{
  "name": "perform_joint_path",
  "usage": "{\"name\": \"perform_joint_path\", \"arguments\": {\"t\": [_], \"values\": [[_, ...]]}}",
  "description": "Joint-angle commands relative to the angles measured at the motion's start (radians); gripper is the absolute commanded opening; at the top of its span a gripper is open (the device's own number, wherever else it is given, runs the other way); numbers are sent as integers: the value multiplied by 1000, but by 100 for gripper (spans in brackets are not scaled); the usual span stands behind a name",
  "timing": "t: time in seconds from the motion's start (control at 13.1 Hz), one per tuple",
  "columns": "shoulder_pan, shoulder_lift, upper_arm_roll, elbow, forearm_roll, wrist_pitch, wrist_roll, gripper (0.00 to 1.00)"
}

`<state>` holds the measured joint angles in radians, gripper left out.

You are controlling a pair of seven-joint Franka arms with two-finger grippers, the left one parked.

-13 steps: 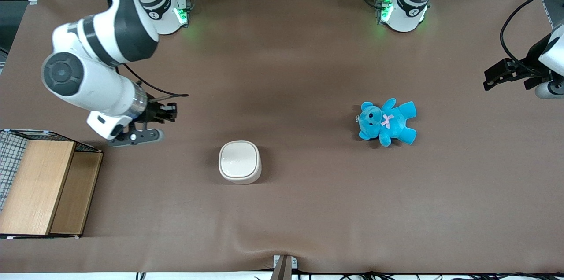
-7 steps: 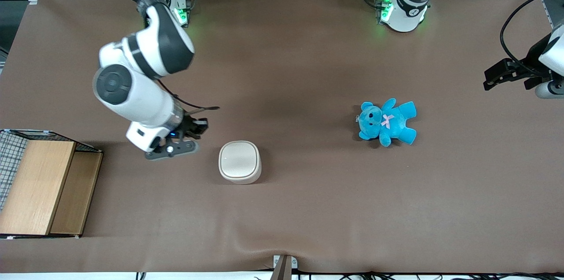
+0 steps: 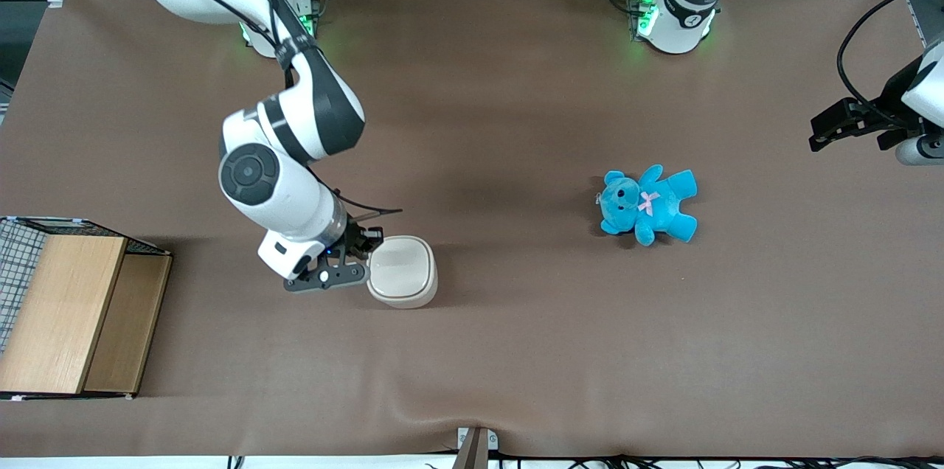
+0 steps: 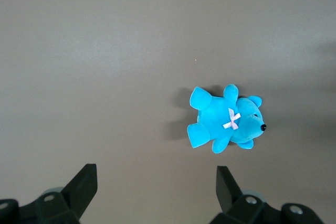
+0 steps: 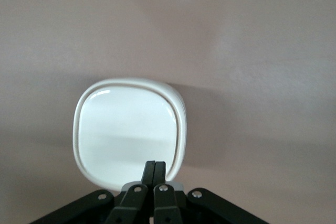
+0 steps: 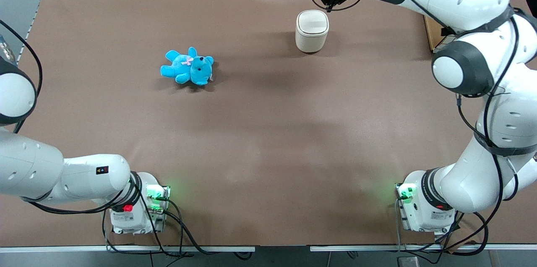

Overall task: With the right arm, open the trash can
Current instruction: 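Move the right gripper toward the white trash can's lid, then lower the right gripper onto the lid's front edge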

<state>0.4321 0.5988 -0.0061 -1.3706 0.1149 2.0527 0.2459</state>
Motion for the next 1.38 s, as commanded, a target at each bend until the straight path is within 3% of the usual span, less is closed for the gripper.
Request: {"name": "perform_joint_path", "arguments": {"t": [0.0, 1.3], "values": [[5, 53, -6, 48, 14, 21, 10, 0], [7, 90, -6, 41, 15, 46, 13, 0]]}}
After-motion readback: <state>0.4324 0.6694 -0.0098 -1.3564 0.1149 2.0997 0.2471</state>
